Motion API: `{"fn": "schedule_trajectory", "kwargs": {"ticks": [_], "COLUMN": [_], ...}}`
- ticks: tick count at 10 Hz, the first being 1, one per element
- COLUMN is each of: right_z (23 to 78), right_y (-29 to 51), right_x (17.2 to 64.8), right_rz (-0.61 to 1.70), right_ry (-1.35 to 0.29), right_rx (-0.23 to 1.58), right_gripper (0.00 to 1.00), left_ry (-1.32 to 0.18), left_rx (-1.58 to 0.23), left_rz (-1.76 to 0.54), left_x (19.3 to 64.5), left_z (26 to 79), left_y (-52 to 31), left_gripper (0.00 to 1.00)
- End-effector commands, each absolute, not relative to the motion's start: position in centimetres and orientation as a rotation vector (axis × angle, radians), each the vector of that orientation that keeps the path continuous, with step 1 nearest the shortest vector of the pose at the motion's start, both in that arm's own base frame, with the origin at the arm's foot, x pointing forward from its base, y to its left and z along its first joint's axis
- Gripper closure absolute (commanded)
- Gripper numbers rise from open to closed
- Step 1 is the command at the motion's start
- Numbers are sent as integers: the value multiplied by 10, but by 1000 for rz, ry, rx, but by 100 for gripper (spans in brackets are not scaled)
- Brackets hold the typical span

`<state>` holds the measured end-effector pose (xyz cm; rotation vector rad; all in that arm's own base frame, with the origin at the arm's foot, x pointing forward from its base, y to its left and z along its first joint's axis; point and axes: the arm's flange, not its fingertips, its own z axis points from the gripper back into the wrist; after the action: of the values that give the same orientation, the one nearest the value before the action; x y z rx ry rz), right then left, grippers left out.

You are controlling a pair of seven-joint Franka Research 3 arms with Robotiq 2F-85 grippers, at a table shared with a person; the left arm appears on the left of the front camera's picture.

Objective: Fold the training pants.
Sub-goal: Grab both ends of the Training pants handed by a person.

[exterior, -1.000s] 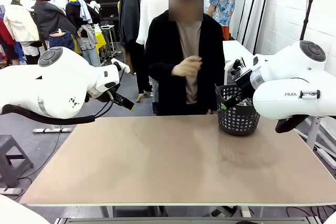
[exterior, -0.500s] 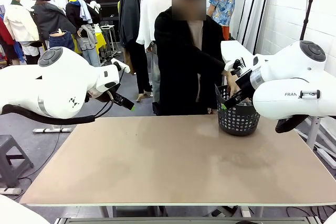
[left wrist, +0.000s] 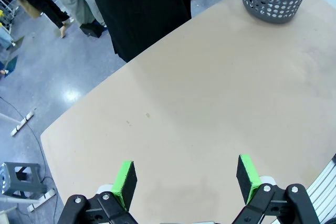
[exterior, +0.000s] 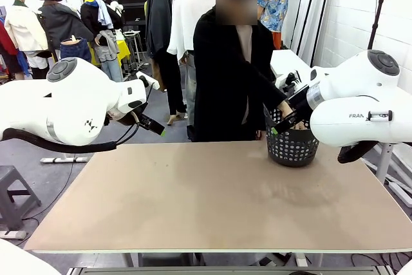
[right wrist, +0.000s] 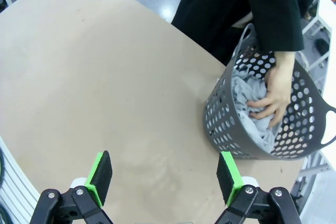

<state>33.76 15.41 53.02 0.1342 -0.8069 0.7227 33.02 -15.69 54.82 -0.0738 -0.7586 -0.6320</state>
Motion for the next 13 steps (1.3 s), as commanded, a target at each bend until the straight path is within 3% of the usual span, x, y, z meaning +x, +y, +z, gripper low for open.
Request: {"fn": "schedule_trajectory", "kwargs": {"ticks": [1,13], "right_z": [530,530], "right_y": [153,153], "right_x": [338,338], "right_rz": [721,721], "right_ry": [-807,-807], "right_rx": [133,133], "right_gripper": [0,0], "left_ry": [-757,-757], "left_rx": [-74,-74], "left_rz": [-632,-632], "left_x": [331,331], "left_z": [548,548], "left_y": [-157,-157], "left_gripper": [0,0]}}
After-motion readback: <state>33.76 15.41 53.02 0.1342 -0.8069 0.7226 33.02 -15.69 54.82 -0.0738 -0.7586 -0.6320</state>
